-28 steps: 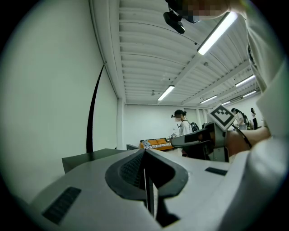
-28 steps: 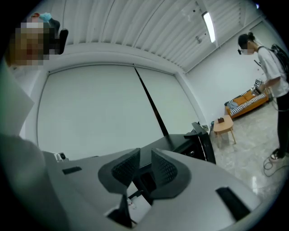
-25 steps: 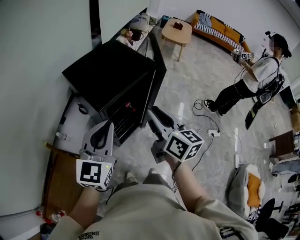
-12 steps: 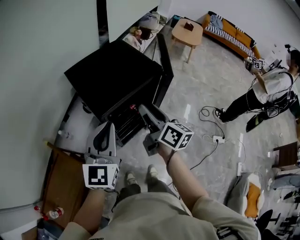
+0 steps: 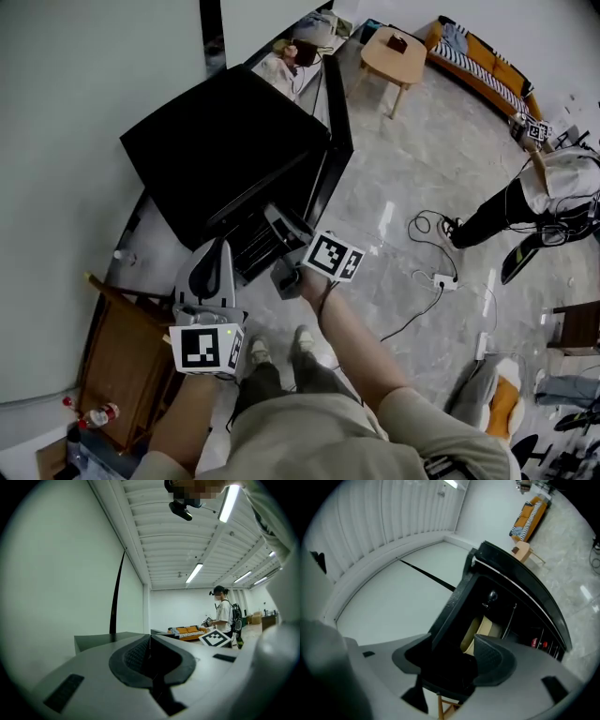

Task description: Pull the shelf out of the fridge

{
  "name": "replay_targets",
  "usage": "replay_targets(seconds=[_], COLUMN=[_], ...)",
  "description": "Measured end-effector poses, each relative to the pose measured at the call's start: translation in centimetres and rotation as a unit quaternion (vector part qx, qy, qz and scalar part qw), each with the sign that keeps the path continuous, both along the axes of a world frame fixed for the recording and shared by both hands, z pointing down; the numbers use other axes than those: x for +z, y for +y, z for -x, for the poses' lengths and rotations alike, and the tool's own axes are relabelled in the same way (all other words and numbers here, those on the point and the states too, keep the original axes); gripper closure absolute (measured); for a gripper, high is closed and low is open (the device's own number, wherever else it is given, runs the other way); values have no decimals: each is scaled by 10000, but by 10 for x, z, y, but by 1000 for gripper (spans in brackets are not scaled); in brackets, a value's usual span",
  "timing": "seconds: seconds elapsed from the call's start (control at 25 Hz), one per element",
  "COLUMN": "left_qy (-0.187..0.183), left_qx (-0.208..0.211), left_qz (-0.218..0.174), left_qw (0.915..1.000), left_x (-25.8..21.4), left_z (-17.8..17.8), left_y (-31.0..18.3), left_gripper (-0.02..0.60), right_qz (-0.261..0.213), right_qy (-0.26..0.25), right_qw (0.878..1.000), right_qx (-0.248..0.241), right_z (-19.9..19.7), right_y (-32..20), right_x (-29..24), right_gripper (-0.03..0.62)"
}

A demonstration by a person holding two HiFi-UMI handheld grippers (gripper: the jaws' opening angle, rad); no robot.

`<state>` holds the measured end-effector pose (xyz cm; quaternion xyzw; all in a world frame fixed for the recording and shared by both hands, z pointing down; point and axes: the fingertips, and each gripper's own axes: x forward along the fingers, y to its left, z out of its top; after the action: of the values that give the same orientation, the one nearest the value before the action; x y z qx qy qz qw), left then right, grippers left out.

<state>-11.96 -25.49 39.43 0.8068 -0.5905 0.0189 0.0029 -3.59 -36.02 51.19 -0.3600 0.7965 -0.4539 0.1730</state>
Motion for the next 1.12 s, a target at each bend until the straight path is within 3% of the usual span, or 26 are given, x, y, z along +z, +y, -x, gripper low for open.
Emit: replay_targets(seconds=[0.2, 0.44, 0.96, 1.12], left_qy=[41, 100, 42, 54], left_qx=[-192, -425, -821, -865], left_qz=[218, 413, 612, 638], left_qw=[9996, 9982, 9947, 9942], left_x=[23, 46, 73, 76], left_z=[-3, -2, 12, 14], left_y=[-14, -21, -29, -31], left_gripper=[574, 574, 574, 574], right_qz=[663, 1139, 1449, 1452], right_qy=[-635, -941, -1598, -1710], right_qw=[9957, 9890, 9761, 9740], right_qx=[-125, -44, -273, -314], right_z=[7, 10, 41, 50], right_y=[-19, -33, -67, -71], right_x=[43, 85, 132, 138], right_gripper=[352, 353, 356, 429])
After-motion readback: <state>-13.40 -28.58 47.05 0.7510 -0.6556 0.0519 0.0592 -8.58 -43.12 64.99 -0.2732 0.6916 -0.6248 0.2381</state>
